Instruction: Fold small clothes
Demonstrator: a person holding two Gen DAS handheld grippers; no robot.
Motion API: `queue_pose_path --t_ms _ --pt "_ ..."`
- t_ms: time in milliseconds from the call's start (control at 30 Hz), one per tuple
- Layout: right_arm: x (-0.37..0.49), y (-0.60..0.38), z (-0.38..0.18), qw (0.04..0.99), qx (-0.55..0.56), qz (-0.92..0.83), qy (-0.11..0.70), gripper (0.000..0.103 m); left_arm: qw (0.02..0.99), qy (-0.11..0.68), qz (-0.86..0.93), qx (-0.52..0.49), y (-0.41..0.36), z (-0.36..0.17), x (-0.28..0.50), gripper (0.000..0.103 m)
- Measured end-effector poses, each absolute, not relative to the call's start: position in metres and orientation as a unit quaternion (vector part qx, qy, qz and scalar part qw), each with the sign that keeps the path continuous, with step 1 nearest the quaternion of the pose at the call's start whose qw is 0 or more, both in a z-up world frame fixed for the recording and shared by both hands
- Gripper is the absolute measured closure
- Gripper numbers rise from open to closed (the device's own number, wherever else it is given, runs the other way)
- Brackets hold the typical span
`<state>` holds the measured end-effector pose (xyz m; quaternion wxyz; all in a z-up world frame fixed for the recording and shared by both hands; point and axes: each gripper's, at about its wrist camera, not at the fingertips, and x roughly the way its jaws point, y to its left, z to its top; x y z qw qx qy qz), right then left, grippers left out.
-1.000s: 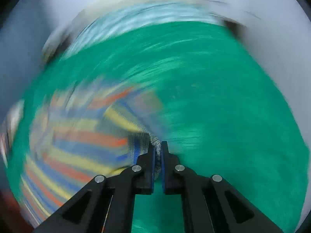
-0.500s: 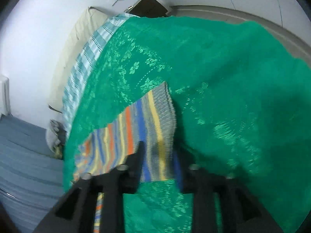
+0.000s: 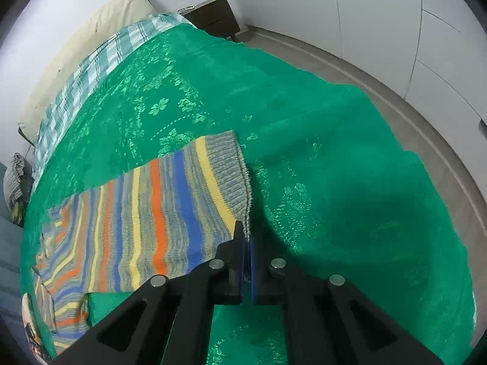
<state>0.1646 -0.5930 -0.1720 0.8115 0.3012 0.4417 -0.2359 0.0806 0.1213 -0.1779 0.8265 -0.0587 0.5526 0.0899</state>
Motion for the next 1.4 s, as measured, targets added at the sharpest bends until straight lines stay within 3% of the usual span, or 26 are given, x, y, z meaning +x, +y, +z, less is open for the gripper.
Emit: queue_pose_path --t_ms 300,400,467,500,800,1100,1400 --pt "0.176 -0.573 -0.165 0.821 0.239 -0.233 0.463 0.101 0.831 0.547 0.083 -0.052 0.119 -0.176 0.076 0.007" --pt "0.167 -0.571 -0.159 0.827 0.242 -0.227 0.454 0.079 0.834 0.543 0.08 -0.048 0.118 -0.175 0.075 0.007" --pt "0.156 -0.569 -0.152 0.833 0.237 -0.23 0.445 0.041 0.836 0.541 0.078 -0.05 0.119 -0.173 0.075 0.007" --pt "0.148 -0.569 -0.148 0.837 0.231 -0.235 0.437 0.038 0.837 0.539 0.078 -0.053 0.12 -0.173 0.074 0.007" --pt "0.049 -0.52 -0.11 0.864 0.186 -0.225 0.411 0.035 0.842 0.528 0.07 -0.08 0.125 -0.168 0.071 0.007" --pt "-0.008 -0.346 -0.082 0.913 0.122 -0.051 0.385 0.03 0.849 0.52 0.06 -0.067 0.121 -0.159 0.073 0.007" --pt "-0.013 -0.206 -0.123 0.9 -0.033 0.101 0.423 0.03 0.882 0.457 -0.118 0.003 0.028 -0.055 0.146 0.005"
